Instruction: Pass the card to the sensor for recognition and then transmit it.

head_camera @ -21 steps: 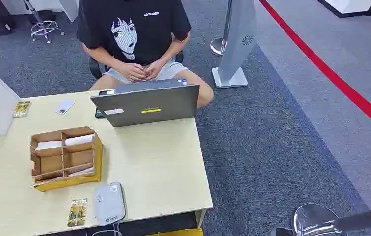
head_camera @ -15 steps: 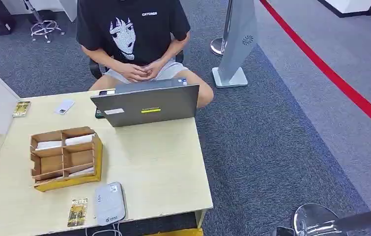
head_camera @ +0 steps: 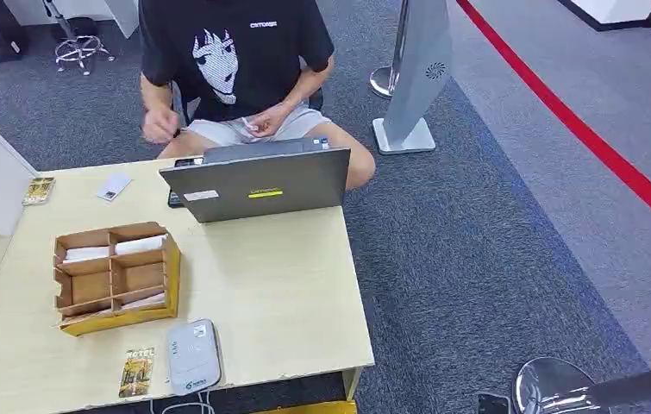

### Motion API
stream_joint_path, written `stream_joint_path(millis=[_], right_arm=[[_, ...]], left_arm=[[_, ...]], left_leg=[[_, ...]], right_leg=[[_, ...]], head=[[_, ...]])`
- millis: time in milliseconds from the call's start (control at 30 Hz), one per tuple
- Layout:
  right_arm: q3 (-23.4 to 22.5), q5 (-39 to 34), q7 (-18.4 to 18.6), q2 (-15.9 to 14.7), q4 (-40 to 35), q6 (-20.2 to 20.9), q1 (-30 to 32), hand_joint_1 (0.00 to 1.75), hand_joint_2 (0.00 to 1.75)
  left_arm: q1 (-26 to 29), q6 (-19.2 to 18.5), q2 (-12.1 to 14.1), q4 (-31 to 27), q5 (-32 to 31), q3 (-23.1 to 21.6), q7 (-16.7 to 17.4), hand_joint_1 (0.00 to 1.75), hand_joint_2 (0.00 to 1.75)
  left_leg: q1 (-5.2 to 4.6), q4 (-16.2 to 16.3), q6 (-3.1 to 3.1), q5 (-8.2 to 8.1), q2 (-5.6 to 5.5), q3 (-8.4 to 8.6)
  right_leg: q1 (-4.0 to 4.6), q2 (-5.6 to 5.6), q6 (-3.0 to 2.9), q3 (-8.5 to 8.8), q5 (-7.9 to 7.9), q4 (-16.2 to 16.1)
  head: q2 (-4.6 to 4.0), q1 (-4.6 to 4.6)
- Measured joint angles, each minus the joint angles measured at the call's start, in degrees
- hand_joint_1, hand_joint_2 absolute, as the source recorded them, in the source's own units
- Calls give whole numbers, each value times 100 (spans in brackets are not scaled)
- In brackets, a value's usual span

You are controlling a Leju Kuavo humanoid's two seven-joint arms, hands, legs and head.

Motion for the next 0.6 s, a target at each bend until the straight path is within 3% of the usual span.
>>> stream_joint_path(millis=[367,433,533,600], right_arm=[[4,109,7,0,-184,-11,11,0,175],[11,184,24,0,-195,-11,11,0,175],[15,300,42,0,-195,-9,9,0,175],[15,337,63,0,-195,7,6,0,175]], left_arm=[[-115,479,0,-1530,-2107,-549,-1543,0,175],[-188,654,2,-1807,-2400,-647,-1665,0,175],[-282,1454,124,-2106,-2992,-891,-1689,0,175],[-379,1639,275,-2198,-3467,-1033,-1395,0,175]], left_leg=[[0,0,-1,1,2,4],[0,0,-1,1,2,5],[0,0,-1,1,2,5],[-1,0,-1,1,-2,4]], right_leg=[[0,1,-2,1,2,1],[0,1,-3,1,3,1],[0,1,-3,1,2,0],[0,-1,-3,1,2,0]], head=[[0,-2],[0,0],[0,-2],[0,-2]])
